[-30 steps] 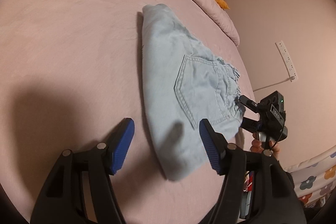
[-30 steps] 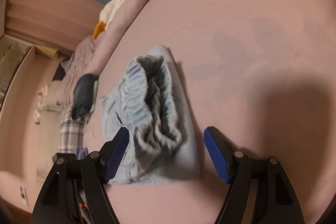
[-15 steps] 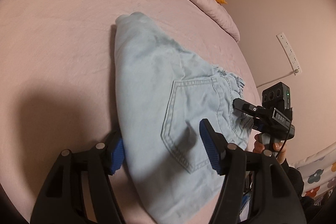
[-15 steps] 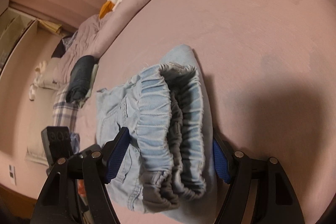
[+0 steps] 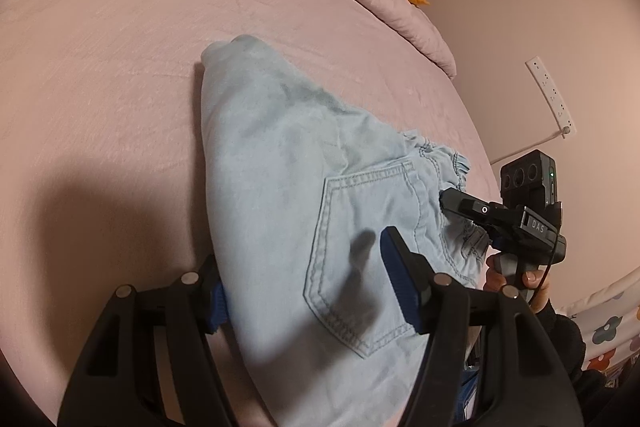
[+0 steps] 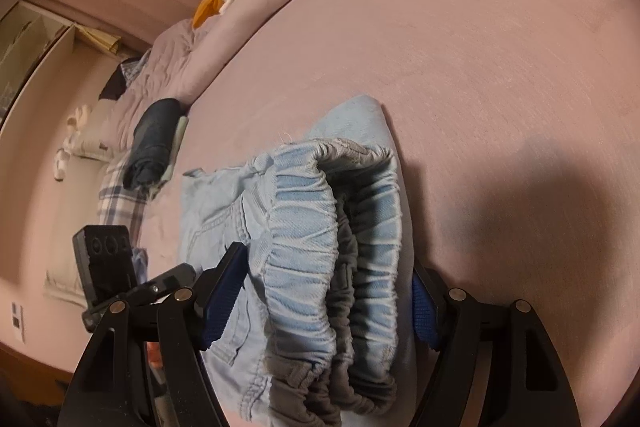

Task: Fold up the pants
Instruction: 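Grasp the elastic waistband with the right gripper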

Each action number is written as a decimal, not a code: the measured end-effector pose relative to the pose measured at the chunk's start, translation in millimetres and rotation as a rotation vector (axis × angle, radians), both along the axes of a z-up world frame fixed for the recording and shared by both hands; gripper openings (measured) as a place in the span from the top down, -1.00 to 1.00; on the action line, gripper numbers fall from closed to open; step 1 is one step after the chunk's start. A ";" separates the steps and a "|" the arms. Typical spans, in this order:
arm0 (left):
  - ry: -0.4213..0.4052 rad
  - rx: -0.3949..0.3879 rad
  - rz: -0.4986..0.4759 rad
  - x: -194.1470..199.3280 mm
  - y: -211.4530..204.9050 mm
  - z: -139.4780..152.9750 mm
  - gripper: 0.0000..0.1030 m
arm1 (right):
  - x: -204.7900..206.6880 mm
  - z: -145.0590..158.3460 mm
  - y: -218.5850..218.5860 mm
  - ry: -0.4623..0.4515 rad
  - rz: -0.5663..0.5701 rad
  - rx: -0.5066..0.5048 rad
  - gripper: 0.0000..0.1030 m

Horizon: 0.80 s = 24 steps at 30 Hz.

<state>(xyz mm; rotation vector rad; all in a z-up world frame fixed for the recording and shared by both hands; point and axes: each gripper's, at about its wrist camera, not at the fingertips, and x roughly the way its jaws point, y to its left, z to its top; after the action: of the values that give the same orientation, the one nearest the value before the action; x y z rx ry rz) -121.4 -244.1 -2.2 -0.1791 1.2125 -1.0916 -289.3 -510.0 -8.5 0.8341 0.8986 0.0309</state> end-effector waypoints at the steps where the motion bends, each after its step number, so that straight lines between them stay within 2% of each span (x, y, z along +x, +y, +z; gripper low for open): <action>1: -0.002 0.000 -0.001 0.0 -0.8 0.1 -0.26 | 0.5 0.1 0.1 -0.001 0.000 -0.001 -0.47; 24: -0.044 0.015 -0.009 -3.7 -7.7 1.6 -0.27 | 5.9 -0.9 1.7 -0.015 0.003 -0.010 -0.47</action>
<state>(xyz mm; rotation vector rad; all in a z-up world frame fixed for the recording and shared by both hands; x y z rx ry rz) -125.2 -251.8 -0.7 -0.1376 1.1823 -1.0885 -283.4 -508.3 -9.4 0.8226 0.8855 0.0350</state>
